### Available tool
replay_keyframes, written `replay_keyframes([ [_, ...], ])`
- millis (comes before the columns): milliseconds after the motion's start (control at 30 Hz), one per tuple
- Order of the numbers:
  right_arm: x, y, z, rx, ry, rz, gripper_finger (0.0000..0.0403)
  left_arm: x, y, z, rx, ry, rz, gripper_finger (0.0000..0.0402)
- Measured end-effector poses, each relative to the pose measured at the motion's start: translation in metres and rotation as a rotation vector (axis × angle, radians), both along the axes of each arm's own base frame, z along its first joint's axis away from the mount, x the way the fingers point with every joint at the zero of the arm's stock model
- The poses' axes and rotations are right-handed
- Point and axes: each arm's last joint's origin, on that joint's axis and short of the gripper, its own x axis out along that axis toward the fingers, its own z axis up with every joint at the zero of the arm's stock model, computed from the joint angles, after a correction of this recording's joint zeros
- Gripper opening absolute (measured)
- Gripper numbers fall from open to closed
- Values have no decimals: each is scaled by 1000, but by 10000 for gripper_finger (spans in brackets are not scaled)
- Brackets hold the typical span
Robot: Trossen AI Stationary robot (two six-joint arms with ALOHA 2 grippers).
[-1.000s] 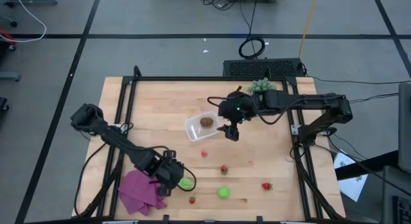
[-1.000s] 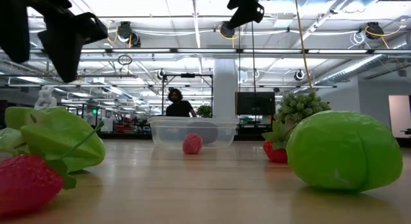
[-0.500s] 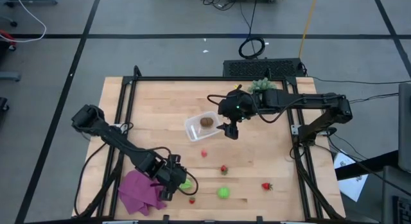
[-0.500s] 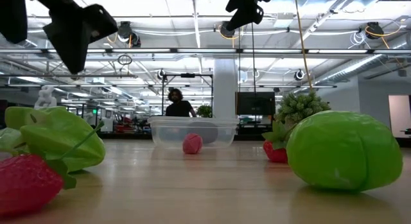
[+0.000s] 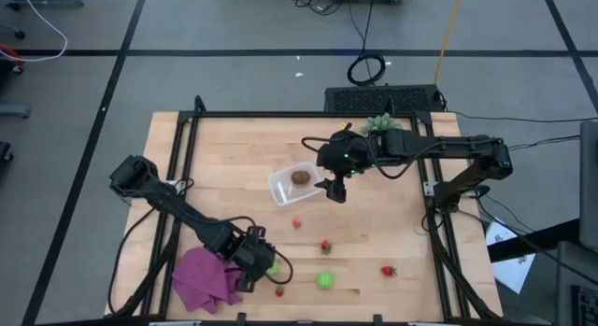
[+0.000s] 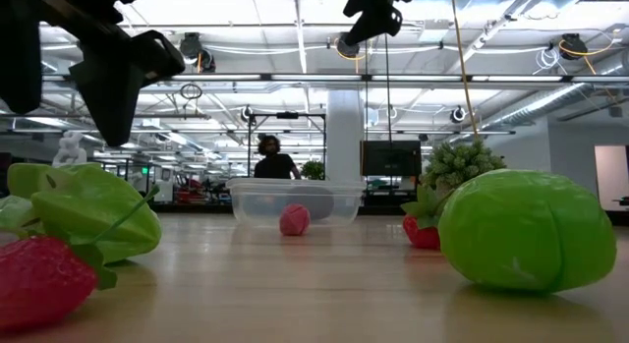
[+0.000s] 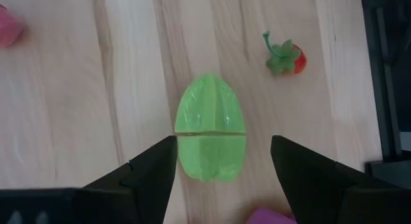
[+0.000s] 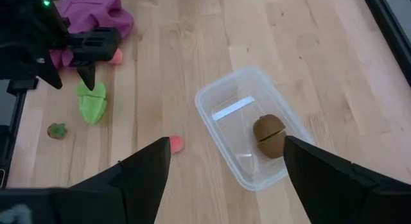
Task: Pick and placing Produce into tupperware
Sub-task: Put the green starfruit into the transparent container
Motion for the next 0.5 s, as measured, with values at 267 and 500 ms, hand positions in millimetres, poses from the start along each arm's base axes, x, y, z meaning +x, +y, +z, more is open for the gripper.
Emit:
replay_keyframes([
  [267,1,0,1,0,-12,1,293,6,5,1,-18,-18,4,257],
  [500,1,0,1,3,-13,4,293,12,3,-14,-44,27,-6,257],
])
